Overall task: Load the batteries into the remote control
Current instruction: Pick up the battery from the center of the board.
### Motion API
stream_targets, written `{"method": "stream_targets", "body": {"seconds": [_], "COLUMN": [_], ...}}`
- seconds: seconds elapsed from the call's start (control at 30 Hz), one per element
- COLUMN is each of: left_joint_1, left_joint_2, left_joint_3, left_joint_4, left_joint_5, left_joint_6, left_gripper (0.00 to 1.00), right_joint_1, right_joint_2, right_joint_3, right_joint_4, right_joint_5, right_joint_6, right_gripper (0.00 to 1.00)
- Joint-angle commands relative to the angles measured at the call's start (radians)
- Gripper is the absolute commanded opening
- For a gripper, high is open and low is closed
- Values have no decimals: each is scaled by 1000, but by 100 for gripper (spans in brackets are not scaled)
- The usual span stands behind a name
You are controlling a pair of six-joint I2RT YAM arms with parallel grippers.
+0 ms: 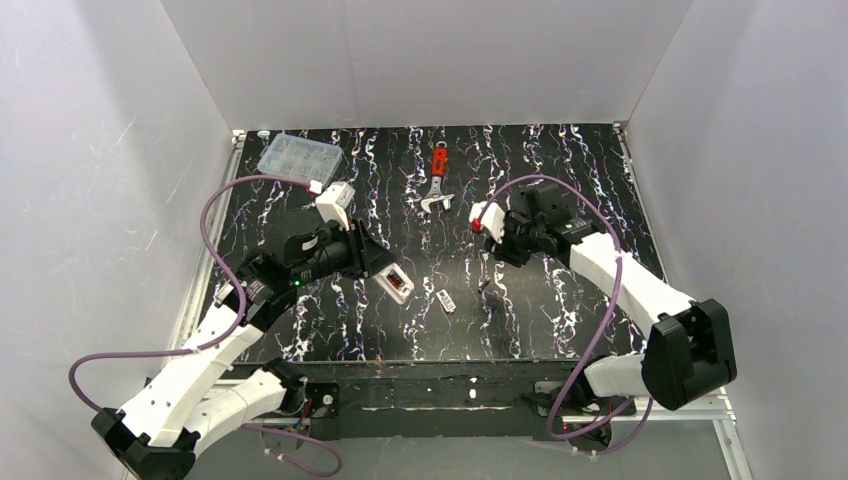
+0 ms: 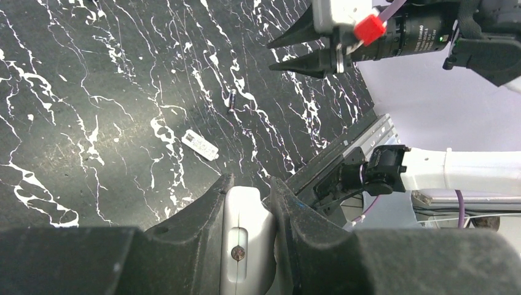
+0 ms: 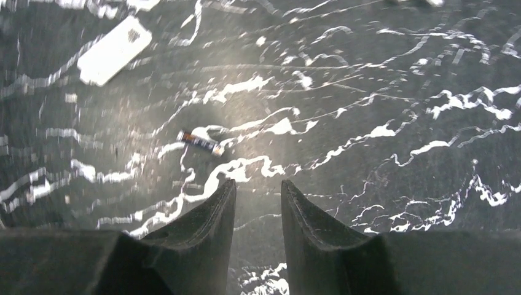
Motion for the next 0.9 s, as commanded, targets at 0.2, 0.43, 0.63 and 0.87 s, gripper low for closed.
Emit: {"method": "stream_targets", "body": {"seconds": [0.2, 0.43, 0.63, 0.87], "left_joint_1": [1, 1, 1, 2], "left_joint_2": [-36, -83, -103, -143], "left_joint_3": [-13, -55, -56, -64], "left_joint_4": [30, 27, 13, -4], "left_joint_5": [21, -45, -15, -12], "left_joint_6": [18, 7, 25, 67], "left_gripper": [0, 0, 0, 0], "right_joint_1": [20, 73, 83, 84], "right_joint_2": [128, 94, 130, 197], "right_joint_3": [53, -61, -63, -26], "right_joint_4": [-310, -117, -76, -76], "right_joint_5": [-60, -39, -85, -91], "right_joint_6": [-411, -456, -508, -594], "right_gripper": [41, 40, 37, 34]}}
